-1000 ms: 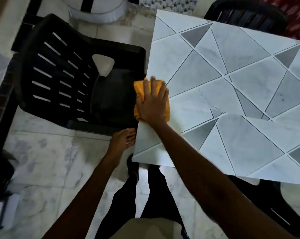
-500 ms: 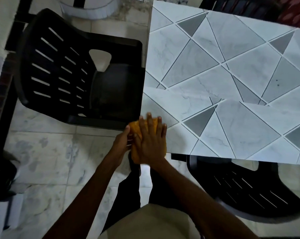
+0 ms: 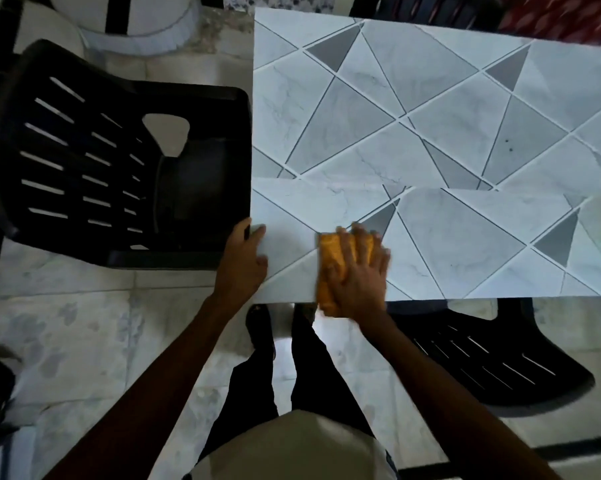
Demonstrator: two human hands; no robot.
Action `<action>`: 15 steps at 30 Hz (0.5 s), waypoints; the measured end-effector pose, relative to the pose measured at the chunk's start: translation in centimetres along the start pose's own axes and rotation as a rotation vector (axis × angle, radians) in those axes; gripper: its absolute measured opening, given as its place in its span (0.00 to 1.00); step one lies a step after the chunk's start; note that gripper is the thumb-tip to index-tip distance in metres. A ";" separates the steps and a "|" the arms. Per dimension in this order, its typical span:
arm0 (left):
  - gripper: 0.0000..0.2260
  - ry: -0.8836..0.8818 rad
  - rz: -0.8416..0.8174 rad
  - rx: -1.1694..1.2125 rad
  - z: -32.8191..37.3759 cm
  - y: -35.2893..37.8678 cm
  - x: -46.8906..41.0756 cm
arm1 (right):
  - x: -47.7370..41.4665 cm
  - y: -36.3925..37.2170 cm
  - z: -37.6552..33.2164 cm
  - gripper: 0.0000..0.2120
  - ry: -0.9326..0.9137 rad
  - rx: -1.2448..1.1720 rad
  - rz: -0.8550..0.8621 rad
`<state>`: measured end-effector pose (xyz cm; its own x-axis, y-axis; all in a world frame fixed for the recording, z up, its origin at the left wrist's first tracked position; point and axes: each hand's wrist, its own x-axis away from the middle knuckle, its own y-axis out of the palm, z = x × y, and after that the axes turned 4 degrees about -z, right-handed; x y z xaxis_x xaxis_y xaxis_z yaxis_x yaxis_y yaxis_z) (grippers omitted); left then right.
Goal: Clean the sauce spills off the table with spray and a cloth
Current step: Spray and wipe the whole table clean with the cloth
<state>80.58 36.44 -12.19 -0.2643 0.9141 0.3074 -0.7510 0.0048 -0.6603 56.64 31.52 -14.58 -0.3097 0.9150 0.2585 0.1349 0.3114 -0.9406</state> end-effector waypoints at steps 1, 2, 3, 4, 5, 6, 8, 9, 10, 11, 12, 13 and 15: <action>0.26 0.011 -0.027 -0.033 0.3 0.3 0.0 | -0.5 -1.0 2.9 0.35 0.076 0.001 -0.009; 0.26 0.008 -0.033 -0.053 0.3 0.4 0.0 | -1.3 -1.9 5.2 0.35 0.146 -0.011 -0.017; 0.26 0.002 -0.032 -0.061 0.4 0.4 0.0 | -2.0 -2.6 6.8 0.36 0.214 -0.027 -0.015; 0.26 -0.005 -0.029 -0.058 0.6 0.5 -0.1 | -2.7 -3.2 7.3 0.37 0.282 -0.045 -0.008; 0.27 -0.018 -0.021 -0.046 0.7 0.4 -0.2 | -3.3 -3.4 6.5 0.40 0.342 -0.065 0.006; 0.27 -0.033 -0.009 -0.041 0.8 0.4 -0.3 | -3.9 -3.2 4.6 0.42 0.382 -0.080 0.017; 0.27 -0.051 0.004 -0.052 1.0 0.5 -0.3 | -4.1 -2.3 -0.8 0.42 0.300 -0.062 0.034; 0.27 -0.052 -0.001 -0.073 1.2 0.6 -0.3 | -3.8 -1.6 -3.3 0.40 0.188 -0.033 0.047; 0.28 -0.041 -0.007 -0.104 1.2 0.7 -0.2 | -3.0 -0.7 -5.6 0.38 0.056 -0.014 0.057; 0.28 -0.011 -0.015 -0.148 1.3 0.9 -0.1 | -2.0 0.0 -7.0 0.36 -0.061 -0.017 0.048; 0.29 0.041 -0.019 -0.193 1.3 1.0 0.0 | -0.8 0.6 -7.5 0.35 -0.145 -0.021 0.032; 0.30 0.094 -0.014 -0.244 1.4 1.0 -0.1 | 0.3 1.1 -7.1 0.34 -0.199 -0.018 0.022; 0.30 0.125 -0.003 -0.328 1.7 0.8 -0.7 | 1.6 1.3 -3.7 0.33 -0.222 0.003 -0.006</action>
<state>79.14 35.17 -11.79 -0.1716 0.9563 0.2366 -0.5118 0.1187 -0.8508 59.83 34.30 -14.56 -0.5099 0.8343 0.2096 0.1296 0.3154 -0.9401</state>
